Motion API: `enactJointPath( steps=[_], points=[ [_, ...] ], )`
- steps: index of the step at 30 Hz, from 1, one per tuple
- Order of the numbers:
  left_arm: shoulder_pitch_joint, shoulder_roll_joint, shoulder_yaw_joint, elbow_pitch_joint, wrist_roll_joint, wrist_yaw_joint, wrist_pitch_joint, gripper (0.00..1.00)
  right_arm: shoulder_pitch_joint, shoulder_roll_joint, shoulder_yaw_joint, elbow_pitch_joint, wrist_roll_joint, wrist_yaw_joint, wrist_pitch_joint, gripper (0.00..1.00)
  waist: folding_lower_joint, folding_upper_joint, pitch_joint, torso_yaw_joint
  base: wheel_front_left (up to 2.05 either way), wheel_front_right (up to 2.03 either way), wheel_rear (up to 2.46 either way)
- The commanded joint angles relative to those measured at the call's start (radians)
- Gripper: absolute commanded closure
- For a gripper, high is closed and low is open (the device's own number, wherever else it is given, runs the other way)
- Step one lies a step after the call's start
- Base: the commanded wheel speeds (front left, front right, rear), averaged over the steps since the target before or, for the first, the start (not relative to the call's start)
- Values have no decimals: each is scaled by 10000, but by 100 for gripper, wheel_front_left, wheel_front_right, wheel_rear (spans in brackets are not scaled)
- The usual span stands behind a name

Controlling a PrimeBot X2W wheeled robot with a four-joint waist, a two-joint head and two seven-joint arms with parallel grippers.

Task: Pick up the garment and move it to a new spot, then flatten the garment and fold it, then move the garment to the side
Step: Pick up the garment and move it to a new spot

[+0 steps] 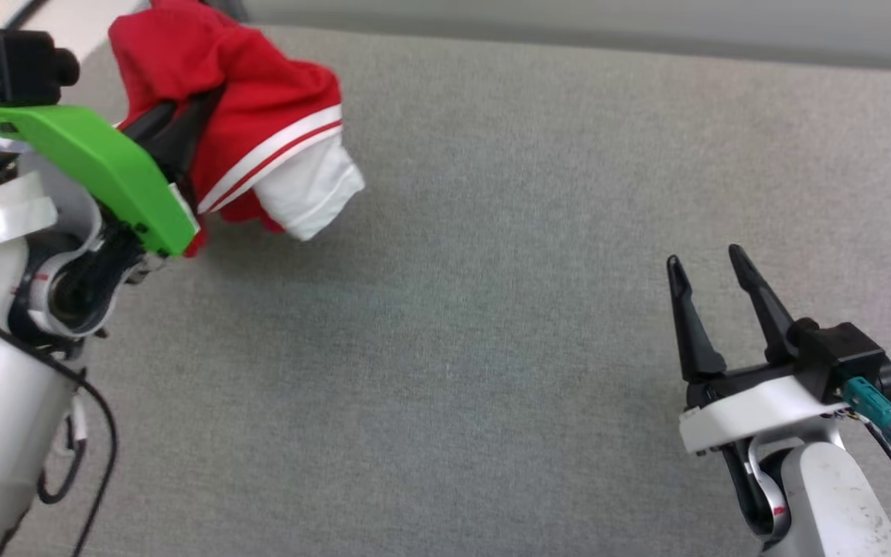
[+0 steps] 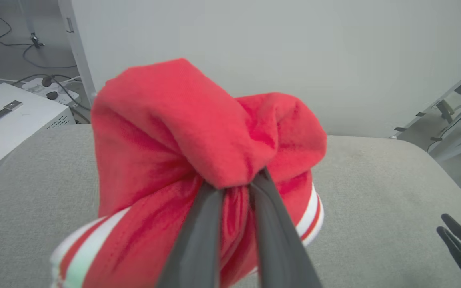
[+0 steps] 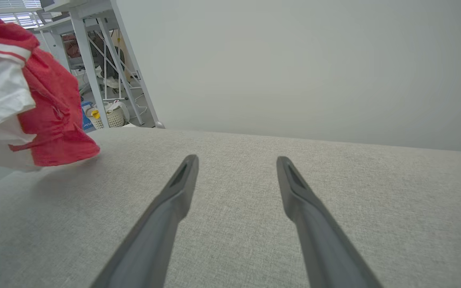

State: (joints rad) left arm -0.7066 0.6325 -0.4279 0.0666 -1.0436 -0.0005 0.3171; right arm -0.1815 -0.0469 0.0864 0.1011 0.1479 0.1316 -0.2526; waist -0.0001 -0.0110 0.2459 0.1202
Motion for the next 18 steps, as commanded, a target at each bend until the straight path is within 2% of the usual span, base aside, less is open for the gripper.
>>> enactJointPath(
  steps=[1, 4, 8, 13, 18],
  points=[
    [159, -241, 34, -234, 31, 289, -134, 100, 147, -33, -168, 14, 68, -9, -92, 0, 1, 110, -1062, -8, 0, 0, 0],
    [224, -747, -76, -752, 83, 823, -278, 100, 217, -33, -619, -8, 105, -9, -92, 0, 1, 110, -1404, -242, 0, 0, 0],
    [271, -1394, -471, -1044, 252, 1197, -396, 100, 230, -33, -1039, -90, 76, -9, -92, 0, 1, 110, -1721, -619, 0, 0, 0],
    [300, -2152, -1168, -658, 763, 1417, -710, 100, 249, -33, -1522, -227, 52, -9, -92, 0, 1, 110, -1900, -1283, 0, 0, 0],
    [445, -3237, -1919, 190, 825, 1297, -963, 100, 302, -33, -1834, -367, 43, -9, -92, 0, 1, 110, -1804, -1961, 0, 0, 0]
  ],
)
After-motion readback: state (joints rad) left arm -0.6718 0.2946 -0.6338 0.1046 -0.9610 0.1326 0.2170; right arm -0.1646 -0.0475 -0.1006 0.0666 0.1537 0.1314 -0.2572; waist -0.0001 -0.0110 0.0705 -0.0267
